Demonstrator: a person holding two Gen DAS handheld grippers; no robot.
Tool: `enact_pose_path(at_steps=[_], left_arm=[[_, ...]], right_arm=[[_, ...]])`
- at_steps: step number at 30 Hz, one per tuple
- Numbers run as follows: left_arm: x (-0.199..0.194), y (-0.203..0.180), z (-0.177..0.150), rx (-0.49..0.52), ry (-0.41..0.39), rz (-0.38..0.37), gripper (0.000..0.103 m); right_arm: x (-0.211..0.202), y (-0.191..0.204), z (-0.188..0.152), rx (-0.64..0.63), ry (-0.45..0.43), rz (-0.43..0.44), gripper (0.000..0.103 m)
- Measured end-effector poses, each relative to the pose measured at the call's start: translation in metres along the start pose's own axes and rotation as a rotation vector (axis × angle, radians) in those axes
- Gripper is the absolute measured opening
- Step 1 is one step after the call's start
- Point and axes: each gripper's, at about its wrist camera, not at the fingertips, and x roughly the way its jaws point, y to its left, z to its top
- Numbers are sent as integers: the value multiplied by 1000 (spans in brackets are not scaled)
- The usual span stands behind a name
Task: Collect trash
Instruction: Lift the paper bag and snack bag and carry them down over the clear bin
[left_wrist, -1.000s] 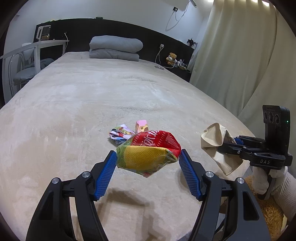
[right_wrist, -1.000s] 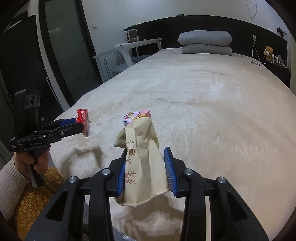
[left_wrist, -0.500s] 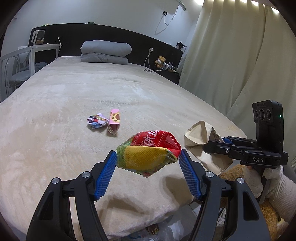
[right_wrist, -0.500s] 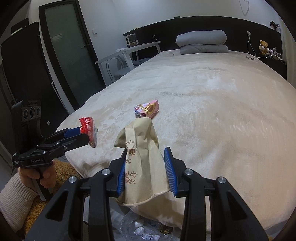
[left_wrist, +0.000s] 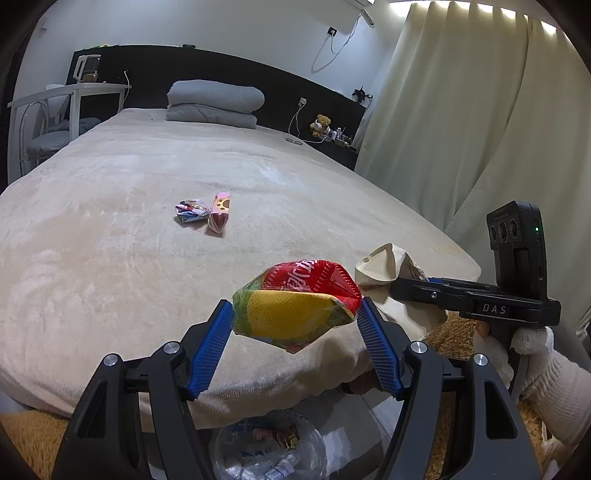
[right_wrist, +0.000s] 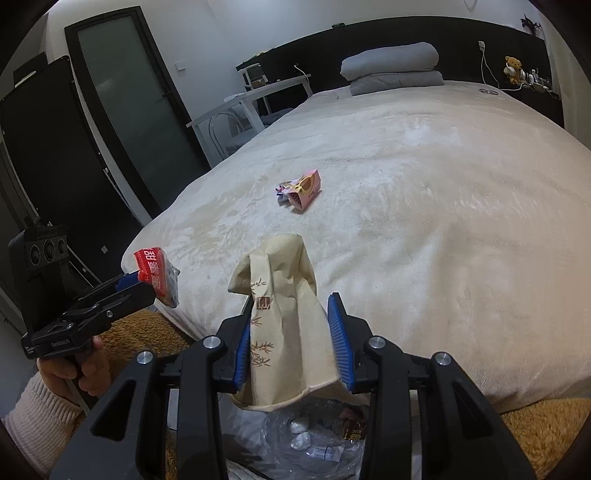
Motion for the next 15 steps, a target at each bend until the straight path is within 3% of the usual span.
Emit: enact_pose_path(at_steps=[15], left_arm=[[1, -22, -29, 15, 73, -18, 68]], right_arm=[[-19, 7, -37, 45, 32, 13, 38]])
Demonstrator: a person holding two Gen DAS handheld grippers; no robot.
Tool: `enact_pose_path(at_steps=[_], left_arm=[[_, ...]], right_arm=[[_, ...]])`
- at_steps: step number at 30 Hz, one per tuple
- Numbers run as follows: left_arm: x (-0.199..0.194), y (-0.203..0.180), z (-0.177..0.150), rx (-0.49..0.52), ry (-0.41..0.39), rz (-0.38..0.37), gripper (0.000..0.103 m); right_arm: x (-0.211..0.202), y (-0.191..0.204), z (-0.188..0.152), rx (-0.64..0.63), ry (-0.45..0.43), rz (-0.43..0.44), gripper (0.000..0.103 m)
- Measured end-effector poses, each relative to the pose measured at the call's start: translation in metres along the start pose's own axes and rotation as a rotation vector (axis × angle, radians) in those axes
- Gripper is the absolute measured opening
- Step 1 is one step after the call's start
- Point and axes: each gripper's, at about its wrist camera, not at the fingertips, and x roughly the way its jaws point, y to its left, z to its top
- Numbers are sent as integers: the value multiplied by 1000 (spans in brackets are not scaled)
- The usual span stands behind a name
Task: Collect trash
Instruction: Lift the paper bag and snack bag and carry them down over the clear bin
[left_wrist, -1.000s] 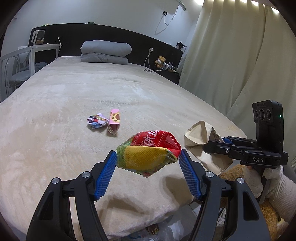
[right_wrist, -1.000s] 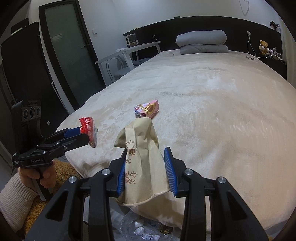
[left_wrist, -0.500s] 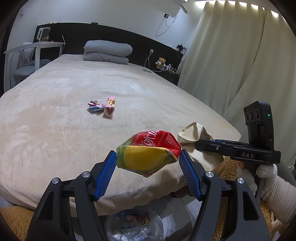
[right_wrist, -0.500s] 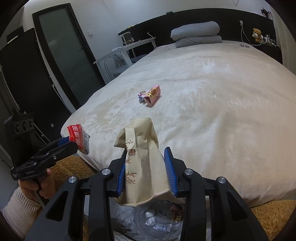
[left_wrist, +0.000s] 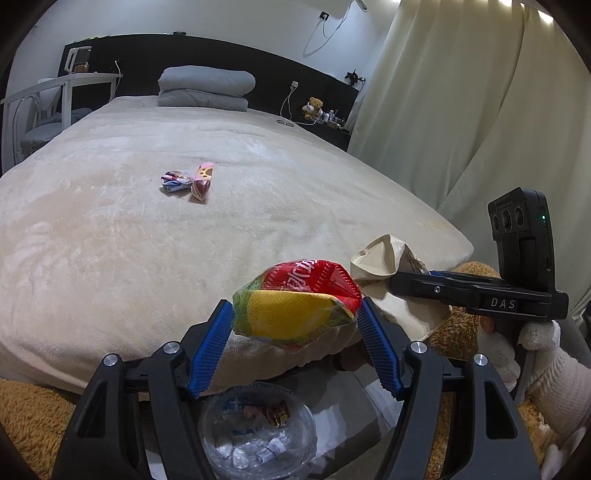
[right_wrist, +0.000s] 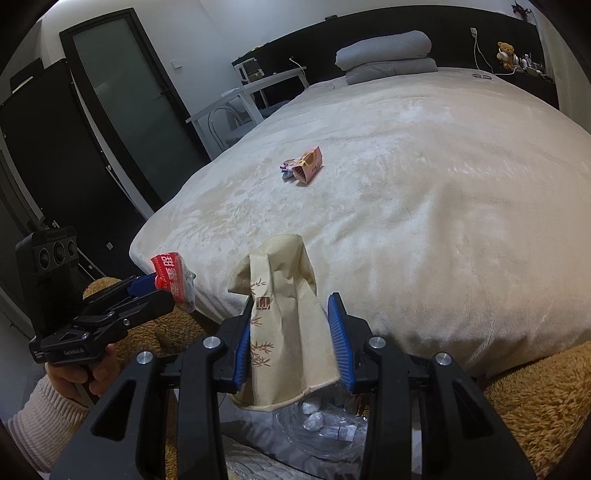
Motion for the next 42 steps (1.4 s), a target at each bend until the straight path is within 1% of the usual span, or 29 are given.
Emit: enact_pose_path(at_steps=[3, 6, 10, 14, 19, 24, 28, 32, 35, 42], left_arm=[[2, -1, -4, -15, 16, -6, 68], [7, -2, -11, -34, 49, -12, 68], [16, -4, -18, -37, 100, -2, 68], [27, -5, -26, -42, 156, 13, 68], [38, -8, -34, -28, 213, 25, 68], [56, -9, -44, -15, 301, 42, 68], [69, -11, -53, 6, 370, 69, 68], [82, -6, -62, -9, 442, 92, 68], [90, -2, -67, -30, 493, 93, 68], [108, 4, -80, -54, 599, 130, 68]], right_arm=[[2, -2, -5, 12, 24, -10, 38], [7, -7, -9, 40, 55, -9, 38], [13, -10, -14, 52, 91, -15, 38], [20, -11, -20, 73, 132, -3, 38], [37, -12, -28, 80, 205, -32, 38], [60, -16, -37, 112, 307, -48, 38], [73, -19, -43, 131, 365, -60, 38], [87, -24, -49, 158, 425, -87, 39], [94, -28, -53, 174, 457, -99, 39], [114, -35, -65, 203, 550, -149, 39]])
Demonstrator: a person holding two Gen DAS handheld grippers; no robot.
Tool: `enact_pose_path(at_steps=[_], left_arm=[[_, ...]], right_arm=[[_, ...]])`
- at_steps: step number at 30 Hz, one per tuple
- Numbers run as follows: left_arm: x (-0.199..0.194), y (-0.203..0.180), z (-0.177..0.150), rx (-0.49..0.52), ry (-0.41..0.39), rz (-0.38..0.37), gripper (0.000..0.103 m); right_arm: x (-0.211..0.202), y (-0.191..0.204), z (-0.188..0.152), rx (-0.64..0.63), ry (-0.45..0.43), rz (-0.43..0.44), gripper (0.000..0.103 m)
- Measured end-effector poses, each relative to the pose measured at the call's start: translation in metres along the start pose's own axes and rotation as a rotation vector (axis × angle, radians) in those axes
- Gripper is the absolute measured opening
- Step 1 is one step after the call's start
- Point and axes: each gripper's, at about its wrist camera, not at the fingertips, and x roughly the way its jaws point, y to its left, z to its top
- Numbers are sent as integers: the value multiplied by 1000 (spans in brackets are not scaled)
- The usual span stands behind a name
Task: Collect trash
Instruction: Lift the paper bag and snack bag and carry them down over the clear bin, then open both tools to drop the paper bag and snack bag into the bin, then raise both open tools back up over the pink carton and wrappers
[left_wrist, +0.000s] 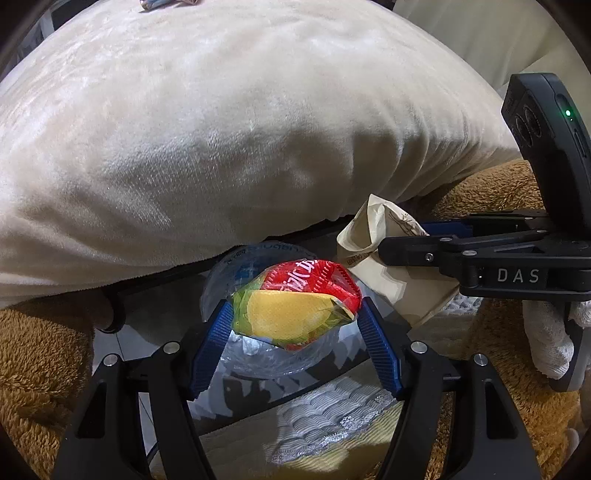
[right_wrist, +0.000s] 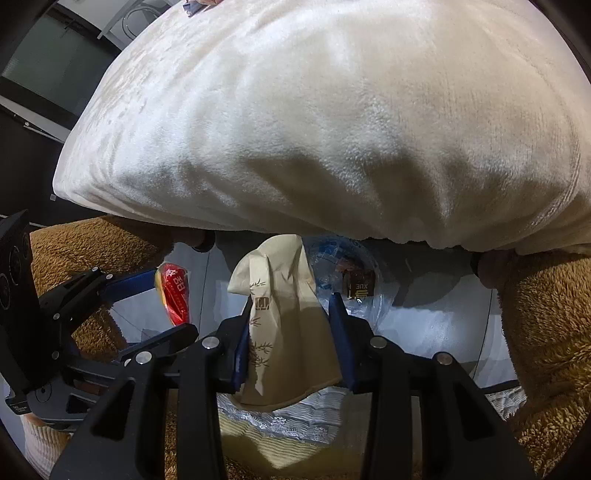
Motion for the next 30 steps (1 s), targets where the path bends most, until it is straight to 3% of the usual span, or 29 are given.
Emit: enact_pose_path(at_steps=[13, 19, 30], left_arm=[[19, -1, -2, -36, 116, -1, 69], [17, 3, -3, -39, 106, 3, 75], [5, 0, -4, -19, 41, 19, 75]], right_arm=[[22, 0, 5, 42, 71, -22, 40], [20, -6, 6, 77, 61, 1, 54], [8, -7, 4, 88, 37, 24, 54]])
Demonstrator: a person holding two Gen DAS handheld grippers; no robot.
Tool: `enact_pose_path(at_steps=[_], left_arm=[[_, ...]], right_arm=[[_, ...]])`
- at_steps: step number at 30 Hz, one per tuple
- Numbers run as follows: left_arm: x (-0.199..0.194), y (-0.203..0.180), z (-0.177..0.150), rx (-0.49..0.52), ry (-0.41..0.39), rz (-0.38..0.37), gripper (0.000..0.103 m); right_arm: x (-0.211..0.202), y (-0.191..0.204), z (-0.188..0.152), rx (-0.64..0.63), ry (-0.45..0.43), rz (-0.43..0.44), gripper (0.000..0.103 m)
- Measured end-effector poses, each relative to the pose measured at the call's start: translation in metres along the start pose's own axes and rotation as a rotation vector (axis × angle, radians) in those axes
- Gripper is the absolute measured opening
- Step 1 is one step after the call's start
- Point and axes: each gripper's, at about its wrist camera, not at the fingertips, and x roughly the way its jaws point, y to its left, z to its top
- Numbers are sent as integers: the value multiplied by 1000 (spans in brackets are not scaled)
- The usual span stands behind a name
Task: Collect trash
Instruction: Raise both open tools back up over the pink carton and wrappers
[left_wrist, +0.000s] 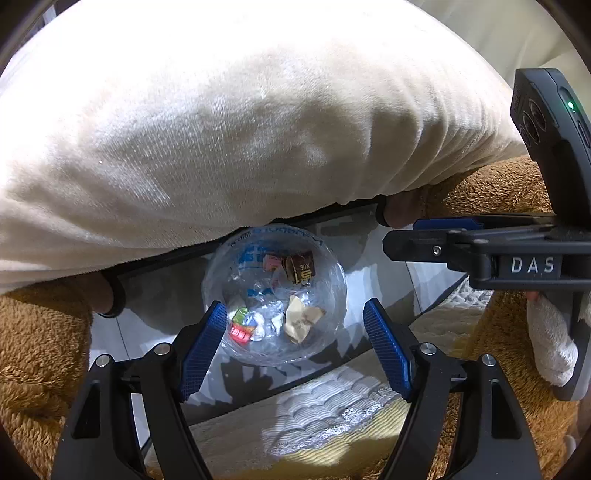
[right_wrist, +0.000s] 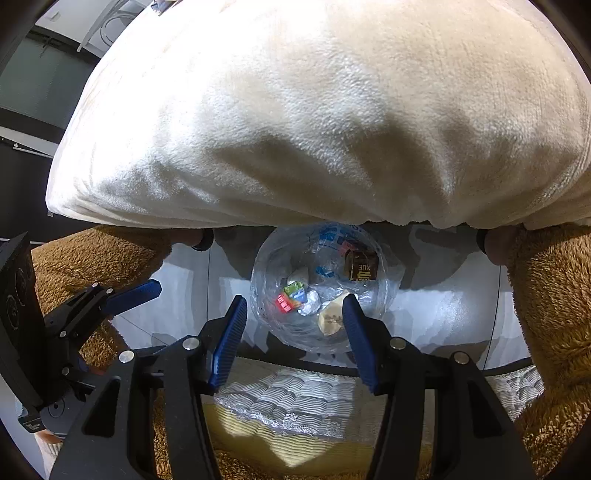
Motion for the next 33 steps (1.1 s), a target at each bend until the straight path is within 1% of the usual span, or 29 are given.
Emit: enact_pose_path(at_steps=[3, 6, 8, 11, 15, 19, 25, 33], left_arm=[[-11, 0, -1, 6, -46, -13, 75], [-20, 3, -2, 8, -87, -13, 75], [-29, 5, -1, 4, -129, -18, 75], [-47, 11, 0, -14, -203, -50, 75], [-69, 21, 6, -29, -294, -57, 75], [-86, 28, 18, -34, -352, -48, 75], [-110, 41, 42, -20, -429, -22, 75], [-126, 77, 83, -46, -479, 23, 75]], right_arm=[[-8, 1, -1, -6, -27, 11, 54], [-20, 6, -5, -34, -79, 26, 54], [-32, 9, -8, -55, -134, 44, 54], [-56, 15, -12, -104, -240, 73, 54], [-85, 22, -13, -165, -370, 95, 54], [-106, 33, -3, -238, -459, 79, 54], [-122, 41, 28, -280, -504, 75, 54], [-123, 56, 81, -337, -522, 71, 54]])
